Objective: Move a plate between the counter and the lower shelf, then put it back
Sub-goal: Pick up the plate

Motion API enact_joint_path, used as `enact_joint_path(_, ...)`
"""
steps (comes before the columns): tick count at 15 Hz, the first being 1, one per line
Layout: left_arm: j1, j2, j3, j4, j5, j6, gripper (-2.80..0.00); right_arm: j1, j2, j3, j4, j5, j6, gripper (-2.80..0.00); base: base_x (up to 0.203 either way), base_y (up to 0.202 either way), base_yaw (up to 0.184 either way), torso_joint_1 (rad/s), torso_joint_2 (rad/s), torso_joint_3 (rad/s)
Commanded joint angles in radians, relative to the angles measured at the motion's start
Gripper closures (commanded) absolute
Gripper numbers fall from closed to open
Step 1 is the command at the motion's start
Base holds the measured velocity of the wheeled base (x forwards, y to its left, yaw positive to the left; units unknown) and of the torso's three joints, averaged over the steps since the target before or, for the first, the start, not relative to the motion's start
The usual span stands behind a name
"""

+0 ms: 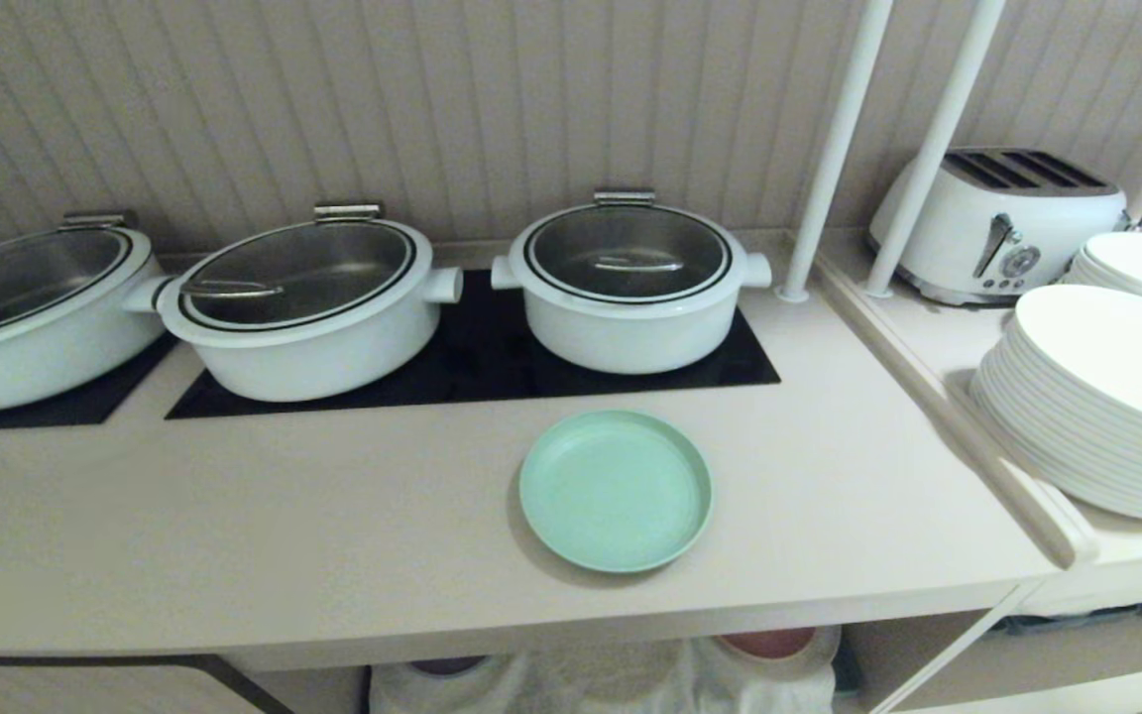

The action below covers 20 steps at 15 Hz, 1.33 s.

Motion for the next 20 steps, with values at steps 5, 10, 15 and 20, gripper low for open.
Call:
enact_joint_path(5, 0.000, 0.000, 0.000, 0.000, 0.000, -0.001, 0.00, 0.019, 0.465, -0.214, -0.062, 0.000, 0.003, 0.00, 0.000, 0.000, 0.000, 0.000, 0.00, 0.000)
enact_joint_path(10, 0.000, 0.000, 0.000, 0.000, 0.000, -0.002, 0.00, 0.133, 0.694, -0.360, -0.058, 0.015, 0.003, 0.00, 0.000, 0.000, 0.000, 0.000, 0.00, 0.000)
enact_joint_path(15, 0.000, 0.000, 0.000, 0.000, 0.000, 0.000, 0.00, 0.179, 0.940, -0.540, 0.019, 0.017, 0.002, 0.00, 0.000, 0.000, 0.000, 0.000, 0.00, 0.000)
enact_joint_path(20, 0.000, 0.000, 0.000, 0.000, 0.000, 0.000, 0.00, 0.251, 1.183, -0.741, 0.189, 0.017, -0.021, 0.00, 0.000, 0.000, 0.000, 0.000, 0.00, 0.000)
